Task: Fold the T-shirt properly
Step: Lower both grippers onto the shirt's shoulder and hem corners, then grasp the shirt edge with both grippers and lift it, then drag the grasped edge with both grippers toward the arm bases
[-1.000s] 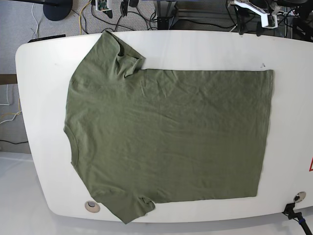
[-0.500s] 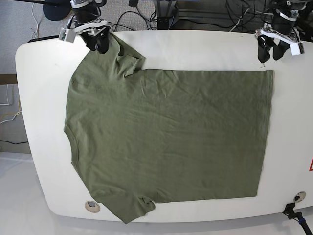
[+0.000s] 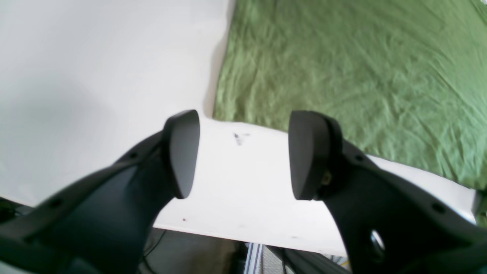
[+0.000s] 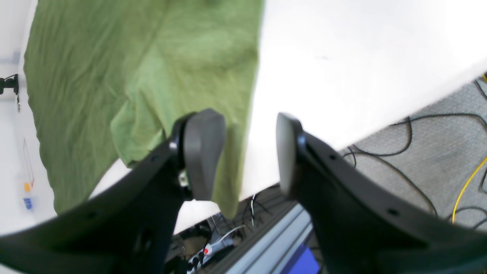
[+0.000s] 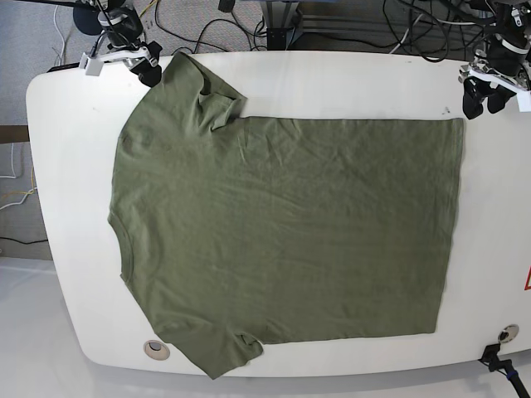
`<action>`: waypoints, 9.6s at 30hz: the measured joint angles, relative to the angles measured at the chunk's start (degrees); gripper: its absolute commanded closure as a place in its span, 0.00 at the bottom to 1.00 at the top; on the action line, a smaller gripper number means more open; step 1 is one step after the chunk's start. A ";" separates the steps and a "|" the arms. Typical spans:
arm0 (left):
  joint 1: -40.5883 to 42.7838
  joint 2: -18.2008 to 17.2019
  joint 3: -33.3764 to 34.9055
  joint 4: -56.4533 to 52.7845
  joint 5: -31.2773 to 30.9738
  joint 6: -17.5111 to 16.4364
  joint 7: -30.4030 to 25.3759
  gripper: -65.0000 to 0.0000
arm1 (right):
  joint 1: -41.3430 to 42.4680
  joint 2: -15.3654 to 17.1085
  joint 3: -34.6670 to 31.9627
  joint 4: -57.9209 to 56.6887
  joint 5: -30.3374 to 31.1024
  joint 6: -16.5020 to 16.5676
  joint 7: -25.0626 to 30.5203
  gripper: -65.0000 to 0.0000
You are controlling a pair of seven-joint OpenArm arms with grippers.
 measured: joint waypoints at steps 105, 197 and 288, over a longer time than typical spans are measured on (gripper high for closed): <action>-7.45 -5.57 6.58 -2.16 8.46 -0.09 6.27 1.00 | 18.12 4.28 -9.60 9.22 8.72 2.51 -9.27 1.00; -17.68 -17.79 24.81 -23.47 36.68 -0.52 -30.34 0.11 | 43.69 2.64 -4.13 -19.63 -49.72 18.91 -19.76 0.27; 7.45 -12.48 17.05 -12.96 35.82 -11.96 -21.94 0.18 | 10.43 -1.31 9.90 -3.28 -50.49 20.15 -12.46 0.47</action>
